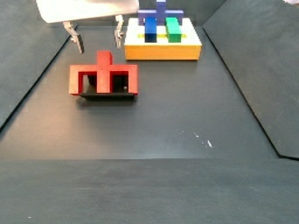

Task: Pick up the red object. Move up. Place the red object on the fixture. Regrasp the red object. Move to above the board. Insert the red object.
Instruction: Regrasp the red object.

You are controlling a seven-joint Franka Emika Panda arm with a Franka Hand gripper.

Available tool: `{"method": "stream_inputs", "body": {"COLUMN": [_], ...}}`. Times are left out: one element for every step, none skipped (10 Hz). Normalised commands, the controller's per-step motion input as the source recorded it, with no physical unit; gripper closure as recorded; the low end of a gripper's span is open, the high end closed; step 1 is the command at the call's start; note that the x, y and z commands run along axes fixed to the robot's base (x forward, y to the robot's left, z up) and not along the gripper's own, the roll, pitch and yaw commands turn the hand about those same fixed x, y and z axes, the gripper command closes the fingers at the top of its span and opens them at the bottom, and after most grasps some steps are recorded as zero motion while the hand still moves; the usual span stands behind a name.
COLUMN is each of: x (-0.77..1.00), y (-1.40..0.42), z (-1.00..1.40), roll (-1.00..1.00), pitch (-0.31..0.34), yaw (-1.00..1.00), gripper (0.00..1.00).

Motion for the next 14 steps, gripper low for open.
{"method": "stream_inputs", "body": {"x": [0.16, 0.06, 0.08, 0.04, 0.03, 0.05, 0.0, 0.0, -0.07, -0.01, 0.03, 0.08, 0.03, 0.0], "y": [0.0, 0.14, 0.17, 0.16, 0.13, 0.04, -0.08, -0.35, -0.28, -0.15, -0.02, -0.01, 0.0, -0.03], "z": [-0.1, -0.05, -0.03, 0.0, -0.03, -0.08, -0.06, 0.0, 0.0, 0.0, -0.03, -0.15, -0.24, -0.17], "roll": [0.28, 0.21, 0.31, 0.39, 0.45, 0.49, 0.75, 1.0, 1.0, 1.0, 0.78, 0.58, 0.44, 0.51], "pitch": [0.0, -0.037, -0.023, -0.006, 0.0, -0.037, -0.146, 0.0, 0.0, 0.0, -0.02, -0.054, -0.149, -0.117], "yaw": [-0.25, -0.33, -0.32, -0.29, -0.24, -0.2, -0.16, -0.08, -0.06, -0.08, -0.02, 0.01, 0.08, 0.1], "gripper": [0.0, 0.0, 0.0, 0.0, 0.0, 0.0, 0.0, 0.0, 0.0, 0.0, 0.0, 0.0, 0.0, 0.0]}}
